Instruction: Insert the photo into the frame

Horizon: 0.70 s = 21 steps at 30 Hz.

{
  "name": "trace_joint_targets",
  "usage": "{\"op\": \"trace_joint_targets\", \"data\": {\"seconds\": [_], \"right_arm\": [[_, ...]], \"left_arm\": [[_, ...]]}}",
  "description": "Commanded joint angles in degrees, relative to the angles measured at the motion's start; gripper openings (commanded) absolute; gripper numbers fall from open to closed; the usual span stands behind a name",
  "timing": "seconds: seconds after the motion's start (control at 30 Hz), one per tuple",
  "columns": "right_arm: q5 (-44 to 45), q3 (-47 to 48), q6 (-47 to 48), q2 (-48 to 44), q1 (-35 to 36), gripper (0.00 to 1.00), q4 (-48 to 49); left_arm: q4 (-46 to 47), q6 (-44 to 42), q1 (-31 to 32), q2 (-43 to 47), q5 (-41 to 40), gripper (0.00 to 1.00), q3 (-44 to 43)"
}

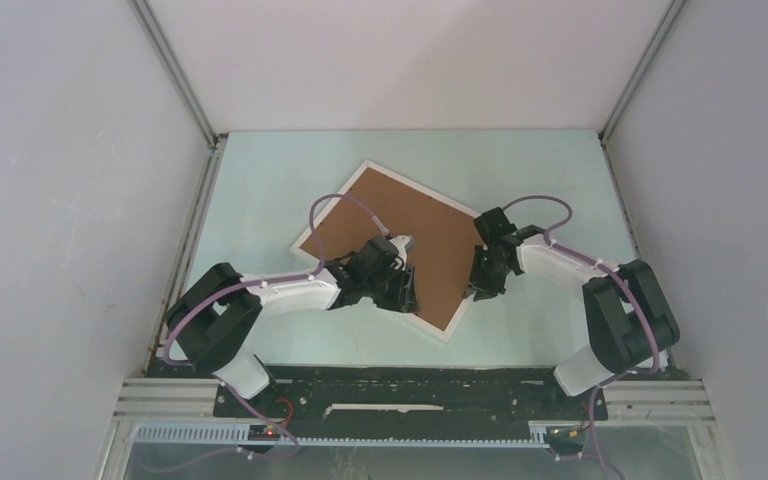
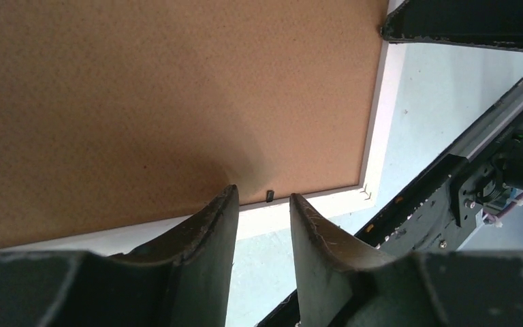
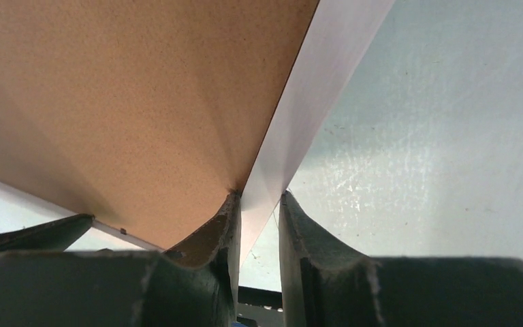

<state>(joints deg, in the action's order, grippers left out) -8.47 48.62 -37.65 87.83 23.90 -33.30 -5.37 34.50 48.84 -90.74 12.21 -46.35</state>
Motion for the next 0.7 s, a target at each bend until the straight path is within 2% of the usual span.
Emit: {"op": "trace_joint_targets", "data": {"seconds": [0.0,0.13,0.33,0.5,0.57,0.67], "right_arm": [[13.05,1.96,-0.57,7.6,4.22,0.3,-3.05],[14.69,4.52,-0.58,13.58,5.39,0.28,-4.64],[20.15,14.58,0.54,23.83,9.84,0.29,-13.54],[21.19,17.41,1.31,27.88,12.12,0.3,-16.22],[19.87,17.51,2.44,26.82,11.99,0.34,-15.42],[15.65,17.54,5.22,20.61,9.81,0.47,-12.19]], "left_arm": [[-1.32,0.12,0.64,-1.88,0.36,0.42,4.41],[-0.6,0.16,0.67,-1.08,0.47,0.41,5.49],[-0.56,-0.53,0.66,-0.34,0.11,0.4,6.42],[-0.07,-0.24,0.71,0.3,0.01,0.4,7.03],[-0.44,-0.33,0.66,0.95,0.05,0.4,6.99],[-2.19,-1.22,0.7,2.98,-0.33,0.4,6.2]]}}
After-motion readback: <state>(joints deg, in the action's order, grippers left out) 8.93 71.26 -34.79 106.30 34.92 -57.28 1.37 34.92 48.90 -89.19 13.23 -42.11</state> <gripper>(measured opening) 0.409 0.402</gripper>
